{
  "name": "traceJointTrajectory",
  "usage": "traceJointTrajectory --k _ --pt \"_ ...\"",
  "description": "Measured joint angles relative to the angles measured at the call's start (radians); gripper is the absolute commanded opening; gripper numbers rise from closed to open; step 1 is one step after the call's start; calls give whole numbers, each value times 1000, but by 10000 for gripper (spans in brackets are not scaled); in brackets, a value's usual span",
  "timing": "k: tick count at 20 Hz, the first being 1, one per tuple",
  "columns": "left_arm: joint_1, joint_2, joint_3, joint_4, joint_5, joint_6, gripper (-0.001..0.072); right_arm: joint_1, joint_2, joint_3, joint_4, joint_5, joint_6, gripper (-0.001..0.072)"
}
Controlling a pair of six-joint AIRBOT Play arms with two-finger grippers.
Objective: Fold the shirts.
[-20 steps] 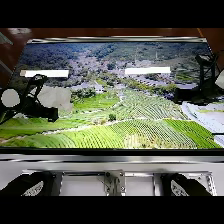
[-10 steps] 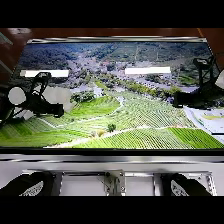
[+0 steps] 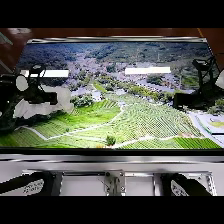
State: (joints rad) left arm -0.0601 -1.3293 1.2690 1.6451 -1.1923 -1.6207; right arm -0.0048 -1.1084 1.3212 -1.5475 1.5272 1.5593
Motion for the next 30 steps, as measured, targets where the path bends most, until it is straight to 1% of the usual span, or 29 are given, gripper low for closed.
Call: traceJointTrajectory --k 4,7,8,9,11,12,15,17,20,22,24,26,28,30 --pt "156 -201 111 -52 -18 -7 682 0 0 0 3 -18 0 674" --pt "203 -322 143 -100 -28 -7 682 0 0 0 4 -30 0 674" --pt "212 -357 149 -110 -28 -7 668 0 0 0 4 -37 2 674" --pt "218 -384 153 -121 -24 -7 626 0 0 0 4 -42 5 674" --pt "228 -427 158 -136 -3 -7 113 0 0 0 5 -48 14 674" --pt "230 -439 162 -140 11 -11 36 0 0 0 7 -52 19 674" --pt "235 -452 201 -167 32 -12 35 0 0 0 22 -55 27 674" --pt "231 -428 243 -200 39 17 35 0 0 0 29 -63 30 674" --pt "192 -320 299 -264 43 88 35 0 0 0 34 -100 32 674" --pt "144 -204 317 -305 41 129 35 0 0 1 35 -149 31 674" --pt "74 -75 327 -352 31 153 35 0 0 10 37 -183 30 674" --pt "-19 42 330 -384 16 156 34 0 0 38 37 -185 23 674" --pt "-134 124 317 -407 7 130 35 0 0 87 34 -162 -2 673" --pt "-269 165 287 -416 7 86 35 0 0 150 22 -110 -30 674"
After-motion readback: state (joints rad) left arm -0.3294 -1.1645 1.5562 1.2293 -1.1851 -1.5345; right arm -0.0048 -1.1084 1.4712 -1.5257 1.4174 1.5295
